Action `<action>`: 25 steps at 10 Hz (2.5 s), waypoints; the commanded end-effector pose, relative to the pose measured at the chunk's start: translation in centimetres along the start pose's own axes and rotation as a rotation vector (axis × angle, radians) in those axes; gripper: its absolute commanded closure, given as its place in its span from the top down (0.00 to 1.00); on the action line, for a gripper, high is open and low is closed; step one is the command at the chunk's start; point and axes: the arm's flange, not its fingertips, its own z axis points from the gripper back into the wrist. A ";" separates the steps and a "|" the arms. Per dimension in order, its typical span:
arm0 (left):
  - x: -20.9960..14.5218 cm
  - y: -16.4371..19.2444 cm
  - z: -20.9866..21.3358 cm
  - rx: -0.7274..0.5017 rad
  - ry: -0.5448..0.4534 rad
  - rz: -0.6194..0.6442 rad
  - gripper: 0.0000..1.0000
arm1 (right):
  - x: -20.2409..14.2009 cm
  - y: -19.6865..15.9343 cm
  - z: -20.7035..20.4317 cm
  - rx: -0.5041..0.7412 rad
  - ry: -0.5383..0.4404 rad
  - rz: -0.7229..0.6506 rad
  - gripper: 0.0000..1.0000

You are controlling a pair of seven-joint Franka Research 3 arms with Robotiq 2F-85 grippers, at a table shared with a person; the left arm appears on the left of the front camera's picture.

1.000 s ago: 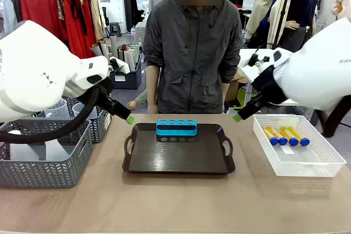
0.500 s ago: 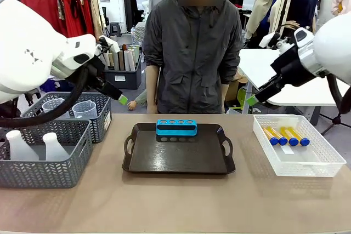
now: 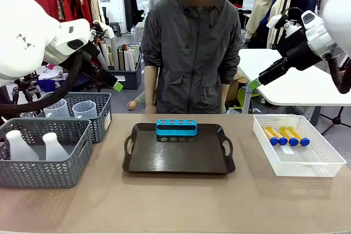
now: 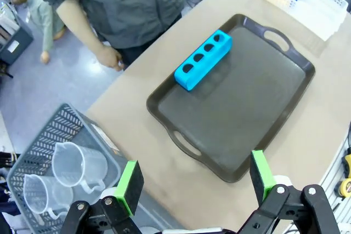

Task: Prepare the laboratory tools.
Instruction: Pick up one Large Measuring Cup and place it on the Handle tray.

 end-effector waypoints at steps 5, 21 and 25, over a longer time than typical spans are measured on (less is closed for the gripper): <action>0.7 0.2 0.0 0.061 -0.020 -0.009 1.00 | -0.2 -1.3 -0.7 -0.051 -0.054 0.064 1.00; 4.1 2.4 3.1 0.163 0.162 0.080 1.00 | -0.1 -0.9 -0.1 0.008 0.000 0.003 1.00; 3.8 6.3 4.8 0.266 0.228 0.205 1.00 | -0.1 -0.9 -0.1 0.008 0.000 0.003 1.00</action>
